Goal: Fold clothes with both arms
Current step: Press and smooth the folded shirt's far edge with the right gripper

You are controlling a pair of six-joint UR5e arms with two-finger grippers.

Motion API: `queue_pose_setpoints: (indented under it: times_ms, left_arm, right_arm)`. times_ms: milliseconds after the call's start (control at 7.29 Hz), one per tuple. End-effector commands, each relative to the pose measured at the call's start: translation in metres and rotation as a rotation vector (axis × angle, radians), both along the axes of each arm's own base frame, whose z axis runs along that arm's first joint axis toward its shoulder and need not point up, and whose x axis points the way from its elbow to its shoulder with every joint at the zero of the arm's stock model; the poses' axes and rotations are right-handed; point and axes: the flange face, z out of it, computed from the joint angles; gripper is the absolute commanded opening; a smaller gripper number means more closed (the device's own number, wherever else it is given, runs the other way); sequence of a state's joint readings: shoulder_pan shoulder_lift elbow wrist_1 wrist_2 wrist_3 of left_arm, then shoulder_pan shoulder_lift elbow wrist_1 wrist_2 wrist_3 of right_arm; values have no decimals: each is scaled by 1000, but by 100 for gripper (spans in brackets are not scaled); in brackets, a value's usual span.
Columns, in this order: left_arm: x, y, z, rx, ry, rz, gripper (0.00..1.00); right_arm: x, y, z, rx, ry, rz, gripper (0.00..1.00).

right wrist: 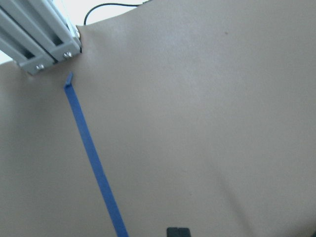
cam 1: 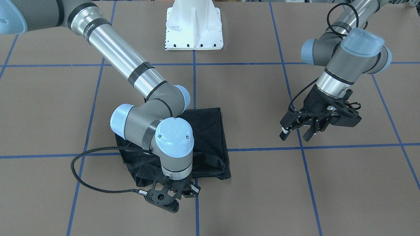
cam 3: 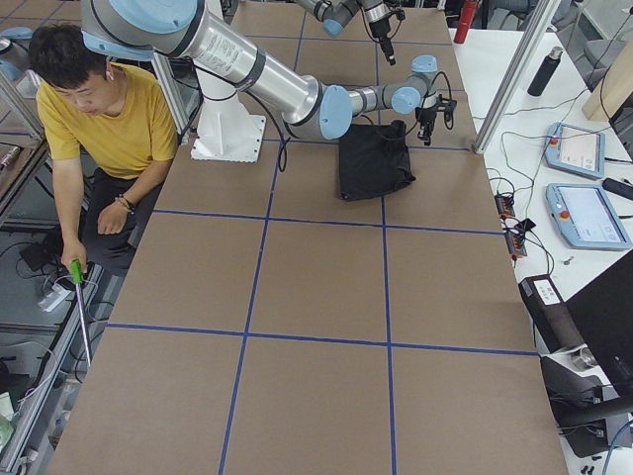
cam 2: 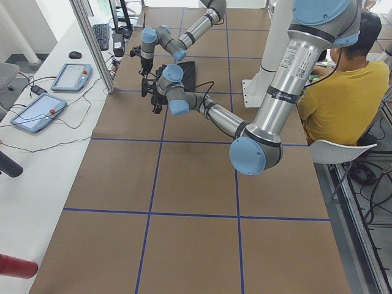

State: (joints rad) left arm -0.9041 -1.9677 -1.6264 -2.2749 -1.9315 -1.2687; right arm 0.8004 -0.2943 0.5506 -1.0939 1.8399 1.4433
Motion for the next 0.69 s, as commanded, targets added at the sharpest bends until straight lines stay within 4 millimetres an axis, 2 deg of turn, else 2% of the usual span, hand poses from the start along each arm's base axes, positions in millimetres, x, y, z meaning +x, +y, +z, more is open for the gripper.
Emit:
queue_pose_setpoints:
  times_ms: [0,137,274,411,548]
  left_arm:
    - [1,1,3,0,-3,3,100]
    - [1,1,3,2,-4,6,100]
    - [0,1,4,3,-6,7,100]
    - [0,1,4,2,-7,7,100]
    - [1,1,5,0,-7,10,100]
  right_arm:
    - [3,-5,-27,-14,-43,-20,0]
    - [-16,19,-43,-21,-81,-78,0]
    - [-7,33,-56,-44,-69,-86,0]
    - [4,68,-79,-51,-65,-110,0]
    - [-9,122,-68,-49,-43,-159,0]
